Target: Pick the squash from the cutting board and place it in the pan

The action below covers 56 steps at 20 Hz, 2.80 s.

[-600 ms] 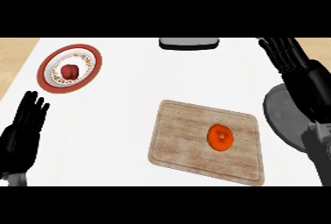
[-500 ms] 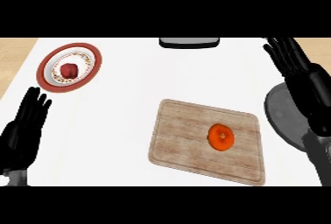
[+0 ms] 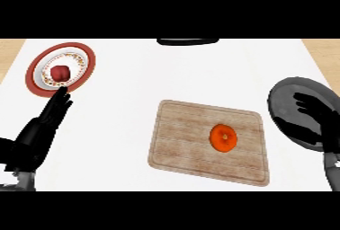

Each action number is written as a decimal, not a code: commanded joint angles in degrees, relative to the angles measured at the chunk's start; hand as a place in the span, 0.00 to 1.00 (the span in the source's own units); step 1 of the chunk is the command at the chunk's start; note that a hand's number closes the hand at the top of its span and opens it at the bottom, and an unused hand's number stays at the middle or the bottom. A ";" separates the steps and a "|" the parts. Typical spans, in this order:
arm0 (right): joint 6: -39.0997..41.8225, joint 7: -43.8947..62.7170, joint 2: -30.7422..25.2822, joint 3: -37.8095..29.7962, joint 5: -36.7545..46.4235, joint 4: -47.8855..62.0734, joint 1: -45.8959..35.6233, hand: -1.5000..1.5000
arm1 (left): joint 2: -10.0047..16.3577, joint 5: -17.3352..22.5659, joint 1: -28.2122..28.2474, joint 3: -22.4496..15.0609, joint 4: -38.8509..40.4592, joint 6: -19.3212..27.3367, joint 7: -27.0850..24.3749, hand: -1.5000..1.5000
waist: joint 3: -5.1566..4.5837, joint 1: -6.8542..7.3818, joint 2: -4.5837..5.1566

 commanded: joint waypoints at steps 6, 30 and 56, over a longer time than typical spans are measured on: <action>-14.73 19.13 9.55 11.81 18.94 -6.97 9.62 0.00 | -2.72 -3.81 -5.54 -5.15 3.64 -1.57 3.83 0.50 | 0.13 2.71 -0.91; 31.21 65.32 6.98 16.86 -1.55 4.15 -23.34 0.00 | -4.73 -4.06 -9.57 -4.36 7.30 -4.37 3.84 0.50 | 0.16 4.34 -0.78; 28.84 57.86 10.41 23.02 2.08 13.34 -18.34 0.00 | -7.46 -7.82 -8.19 -3.79 3.10 -2.78 7.78 0.50 | 0.26 3.45 -0.91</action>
